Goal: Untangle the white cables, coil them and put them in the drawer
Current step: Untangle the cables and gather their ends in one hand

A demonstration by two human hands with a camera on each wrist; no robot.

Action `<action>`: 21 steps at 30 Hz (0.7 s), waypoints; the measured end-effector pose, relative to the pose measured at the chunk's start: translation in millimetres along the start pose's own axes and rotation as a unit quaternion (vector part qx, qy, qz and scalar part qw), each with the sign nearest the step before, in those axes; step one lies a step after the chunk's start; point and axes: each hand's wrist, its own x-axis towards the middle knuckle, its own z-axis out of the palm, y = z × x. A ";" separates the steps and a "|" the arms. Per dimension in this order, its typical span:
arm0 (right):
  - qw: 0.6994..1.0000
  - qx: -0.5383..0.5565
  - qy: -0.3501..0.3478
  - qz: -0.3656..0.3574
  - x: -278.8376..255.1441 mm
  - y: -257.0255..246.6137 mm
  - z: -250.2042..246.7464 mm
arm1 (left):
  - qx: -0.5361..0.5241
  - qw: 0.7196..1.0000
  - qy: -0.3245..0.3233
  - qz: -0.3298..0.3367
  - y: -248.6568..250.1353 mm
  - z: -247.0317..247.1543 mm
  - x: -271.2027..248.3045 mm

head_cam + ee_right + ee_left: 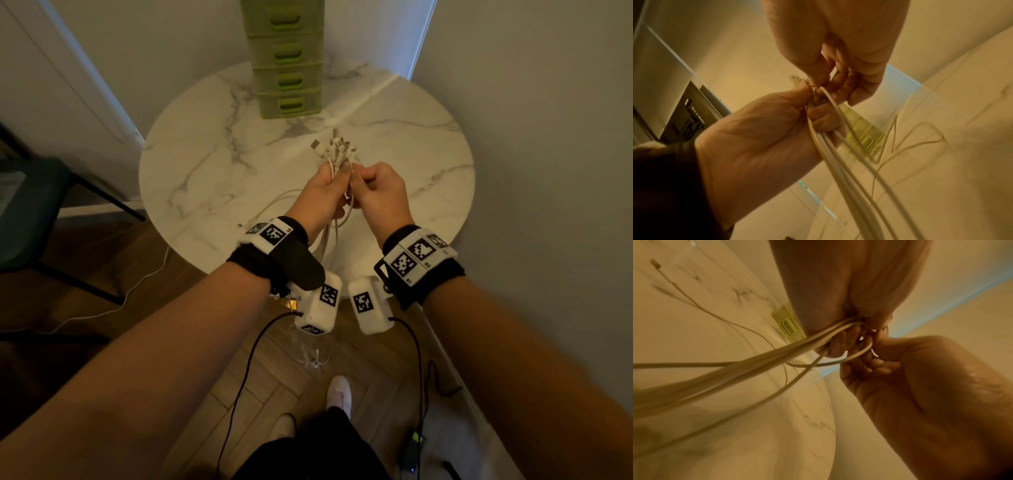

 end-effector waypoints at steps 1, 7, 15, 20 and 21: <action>1.000 0.011 -0.010 0.018 -3.3 -2.6 0.2 | 0.001 1.000 0.000 -0.001 1.1 -0.2 -2.8; 0.985 0.007 -0.137 0.105 -27.8 -15.2 -3.9 | 0.025 0.999 0.017 0.019 13.5 2.6 -19.4; 0.967 -0.192 -0.165 0.011 -44.8 -6.2 -34.8 | -0.091 0.993 0.060 0.039 28.4 -22.5 -23.7; 0.939 -0.275 -0.205 -0.009 -42.0 -19.9 -56.6 | 0.025 0.994 0.097 0.053 42.9 -35.6 -29.4; 0.930 -0.307 -0.201 -0.005 -40.2 -16.4 -71.7 | 0.015 0.990 0.130 0.055 49.1 -49.0 -27.8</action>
